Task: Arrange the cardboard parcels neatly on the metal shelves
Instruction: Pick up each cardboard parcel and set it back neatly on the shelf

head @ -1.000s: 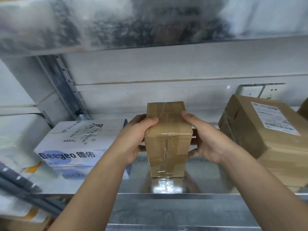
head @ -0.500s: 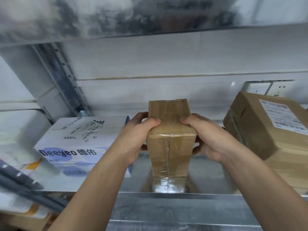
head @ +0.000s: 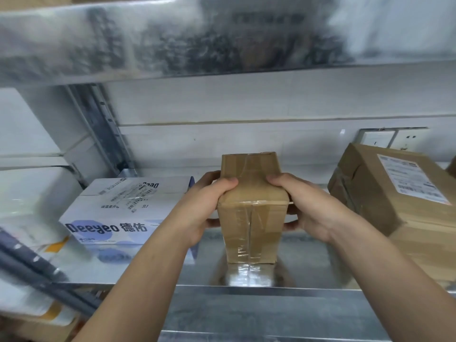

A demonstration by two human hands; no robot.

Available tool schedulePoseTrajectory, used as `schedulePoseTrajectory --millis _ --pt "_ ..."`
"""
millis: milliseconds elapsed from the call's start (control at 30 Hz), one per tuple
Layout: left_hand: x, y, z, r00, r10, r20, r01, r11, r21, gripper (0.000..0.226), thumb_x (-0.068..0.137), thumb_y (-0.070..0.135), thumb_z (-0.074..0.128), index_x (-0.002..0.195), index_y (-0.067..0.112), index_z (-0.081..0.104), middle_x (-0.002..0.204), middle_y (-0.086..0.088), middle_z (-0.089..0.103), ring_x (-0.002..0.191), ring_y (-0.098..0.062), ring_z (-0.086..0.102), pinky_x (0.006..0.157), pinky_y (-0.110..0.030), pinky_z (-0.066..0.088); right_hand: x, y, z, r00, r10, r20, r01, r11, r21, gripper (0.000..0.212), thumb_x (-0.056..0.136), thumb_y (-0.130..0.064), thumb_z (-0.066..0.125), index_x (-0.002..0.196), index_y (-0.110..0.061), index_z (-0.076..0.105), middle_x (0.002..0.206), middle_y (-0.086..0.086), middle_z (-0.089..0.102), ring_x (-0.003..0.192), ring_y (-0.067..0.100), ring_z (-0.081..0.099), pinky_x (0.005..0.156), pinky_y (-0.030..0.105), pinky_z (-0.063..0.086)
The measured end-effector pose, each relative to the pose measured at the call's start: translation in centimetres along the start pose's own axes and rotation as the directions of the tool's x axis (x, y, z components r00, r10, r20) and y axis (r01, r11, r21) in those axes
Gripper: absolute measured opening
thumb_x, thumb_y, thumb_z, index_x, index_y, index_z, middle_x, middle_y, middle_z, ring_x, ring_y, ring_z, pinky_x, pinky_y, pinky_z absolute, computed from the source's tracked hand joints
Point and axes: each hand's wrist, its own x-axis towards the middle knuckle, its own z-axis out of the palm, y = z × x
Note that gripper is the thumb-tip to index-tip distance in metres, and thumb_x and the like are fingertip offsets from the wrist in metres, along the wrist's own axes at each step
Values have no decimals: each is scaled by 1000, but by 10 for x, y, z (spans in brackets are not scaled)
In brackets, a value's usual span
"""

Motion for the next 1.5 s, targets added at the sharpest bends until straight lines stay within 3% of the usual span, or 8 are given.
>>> schedulePoseTrajectory --millis 133,267,533,700,867,967,1233,1500 --pt "-5 1 -2 997 58 47 -58 998 -4 32 92 34 66 121 47 62 94 14 77 93 -13 70 87 -42 57 -4 -2 -4 1000 -29 3 29 1000 -2 28 96 -51 60 118 -35 66 87 -12 75 99 17 67 85 44 55" --pt "-10 4 -4 993 104 54 -102 994 -33 36 95 19 59 123 42 56 77 13 71 62 -1 64 61 -24 50 -12 -9 -8 999 -46 8 45 994 98 37 96 -60 54 125 -38 63 119 3 71 113 23 67 84 49 59" --pt "-12 2 -2 1000 10 25 -2 949 -315 23 100 41 52 102 19 55 50 11 52 40 -7 52 36 -21 41 -18 -7 -12 995 -100 14 93 963 253 41 89 -61 53 97 -22 63 97 2 69 95 22 64 68 46 55" --pt "-10 -6 0 997 -61 -47 42 942 -334 29 96 47 59 106 20 63 75 2 60 55 -10 62 40 -24 47 -17 0 -8 996 -74 -51 85 967 239 39 100 -52 52 85 -17 62 92 1 67 97 22 62 67 44 52" --pt "-7 -13 4 995 -95 -44 78 955 -288 55 85 46 74 130 16 62 95 1 72 96 -20 67 55 -29 55 -15 8 -2 994 -73 -81 89 973 212 27 99 -45 59 102 -18 64 80 -9 73 96 15 64 56 32 53" --pt "-3 -22 7 994 -77 -73 59 974 -220 28 92 33 70 117 20 66 104 -2 74 102 -24 69 74 -37 57 -11 17 2 992 -45 -116 64 984 165 31 97 -37 65 119 -15 61 104 1 73 106 16 65 70 36 54" --pt "0 -33 16 996 -77 -36 67 973 -221 35 92 24 73 122 27 56 83 2 79 76 -16 75 67 -34 59 -5 29 7 995 -6 -103 23 985 169 43 93 -25 74 131 -18 55 102 5 78 89 20 77 70 34 61" --pt "5 -43 17 997 -78 -21 72 977 -200 42 95 16 69 135 20 54 92 0 80 85 -16 77 68 -30 60 6 40 6 998 8 -54 0 989 147 38 96 -24 70 131 -12 61 106 5 79 92 19 77 78 32 61"
